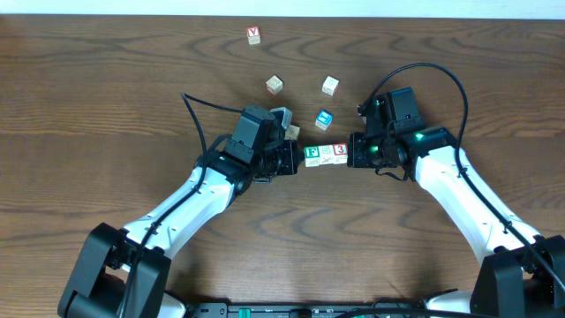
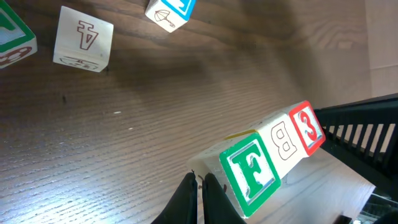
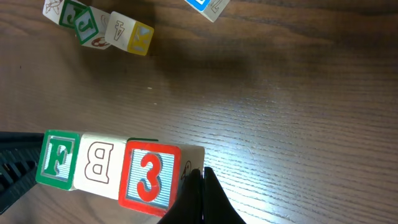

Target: Lift 3 blocks

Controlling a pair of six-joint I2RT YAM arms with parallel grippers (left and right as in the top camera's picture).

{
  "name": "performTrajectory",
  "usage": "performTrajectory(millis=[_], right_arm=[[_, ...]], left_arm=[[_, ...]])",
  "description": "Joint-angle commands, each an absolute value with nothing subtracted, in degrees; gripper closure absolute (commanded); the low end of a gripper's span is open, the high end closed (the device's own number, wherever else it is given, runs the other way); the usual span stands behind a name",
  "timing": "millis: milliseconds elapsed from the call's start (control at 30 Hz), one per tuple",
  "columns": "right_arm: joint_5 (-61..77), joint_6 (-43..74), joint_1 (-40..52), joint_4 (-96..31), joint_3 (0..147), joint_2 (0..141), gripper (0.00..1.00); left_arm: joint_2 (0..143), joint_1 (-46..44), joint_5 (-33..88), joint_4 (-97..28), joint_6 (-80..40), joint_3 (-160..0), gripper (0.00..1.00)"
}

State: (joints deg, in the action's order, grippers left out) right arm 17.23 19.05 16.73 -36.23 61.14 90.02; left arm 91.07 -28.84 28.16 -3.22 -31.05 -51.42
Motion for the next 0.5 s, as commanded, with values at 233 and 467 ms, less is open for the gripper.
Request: performTrajectory(millis=[233,467], right_arm=[[24.8,19.25,19.9,-35.51,62.85,90.41,0.99],[24.03,18.98,21.26,-35.59,62.85,90.61,0.99]], left_arm=[[90.61,-31.0,31.4,-2.57,-29.87,-51.53,0.93],[90.61,-31.0,31.42,-2.59,-29.85,-51.53,0.93]])
